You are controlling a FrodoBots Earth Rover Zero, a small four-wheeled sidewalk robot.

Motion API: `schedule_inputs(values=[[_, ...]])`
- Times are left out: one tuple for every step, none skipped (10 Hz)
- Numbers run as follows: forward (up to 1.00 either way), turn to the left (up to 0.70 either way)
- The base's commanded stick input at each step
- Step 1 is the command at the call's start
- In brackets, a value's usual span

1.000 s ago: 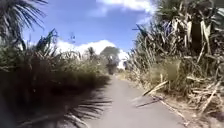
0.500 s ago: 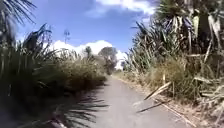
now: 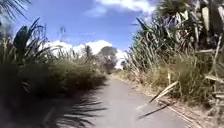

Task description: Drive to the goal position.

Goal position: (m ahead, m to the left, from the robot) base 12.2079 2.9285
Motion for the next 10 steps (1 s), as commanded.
schedule_inputs(values=[[0.45, 0.00], [0.45, 0.00], [0.45, 0.00], [0.45, 0.00], [0.45, 0.00], [0.45, 0.00], [0.45, 0.00], [0.45, 0.00], [0.45, 0.00], [0.45, 0.00]])
